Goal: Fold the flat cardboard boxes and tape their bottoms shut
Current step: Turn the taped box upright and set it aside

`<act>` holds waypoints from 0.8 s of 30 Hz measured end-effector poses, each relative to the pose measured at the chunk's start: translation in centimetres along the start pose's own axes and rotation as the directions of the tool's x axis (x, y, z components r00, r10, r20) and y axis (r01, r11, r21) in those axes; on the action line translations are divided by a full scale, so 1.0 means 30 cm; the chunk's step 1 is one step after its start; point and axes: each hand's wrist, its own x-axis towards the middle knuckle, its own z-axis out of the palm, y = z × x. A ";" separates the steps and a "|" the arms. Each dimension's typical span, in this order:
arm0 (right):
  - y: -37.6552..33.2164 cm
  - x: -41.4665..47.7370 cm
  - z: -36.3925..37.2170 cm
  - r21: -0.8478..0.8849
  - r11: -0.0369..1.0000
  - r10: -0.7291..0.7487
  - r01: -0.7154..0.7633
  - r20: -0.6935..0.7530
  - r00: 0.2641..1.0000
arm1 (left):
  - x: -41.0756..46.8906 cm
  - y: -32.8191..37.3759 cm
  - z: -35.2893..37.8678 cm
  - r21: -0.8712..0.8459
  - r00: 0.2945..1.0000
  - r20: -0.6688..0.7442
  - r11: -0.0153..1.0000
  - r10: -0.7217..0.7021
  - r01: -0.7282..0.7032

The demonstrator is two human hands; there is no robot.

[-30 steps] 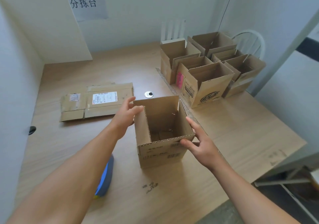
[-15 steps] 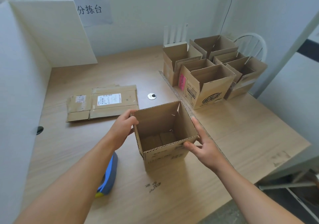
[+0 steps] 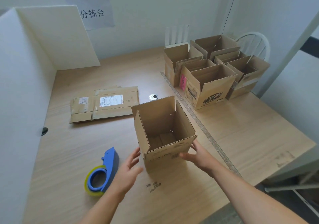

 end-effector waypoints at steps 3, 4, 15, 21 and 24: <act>-0.013 0.000 0.024 -0.026 0.997 -0.070 0.067 -0.132 0.989 | -0.008 0.063 0.038 0.069 0.999 0.024 0.996 0.048 -0.049; -0.022 -0.005 0.024 -0.036 0.995 -0.097 0.092 -0.178 0.979 | -0.001 0.086 0.043 0.053 0.999 -0.019 0.997 0.050 -0.049; -0.033 -0.099 -0.166 0.176 0.968 -0.148 0.180 -0.182 0.972 | 0.093 0.249 0.244 0.155 0.975 0.023 0.963 0.220 -0.221; 0.024 -0.172 -0.363 0.176 0.973 -0.083 0.147 -0.328 0.941 | 0.158 0.325 0.449 0.190 0.962 0.107 0.945 0.249 -0.266; 0.058 -0.192 -0.516 0.153 0.973 -0.096 0.171 -0.406 0.909 | 0.212 0.374 0.611 0.212 0.952 0.152 0.932 0.265 -0.293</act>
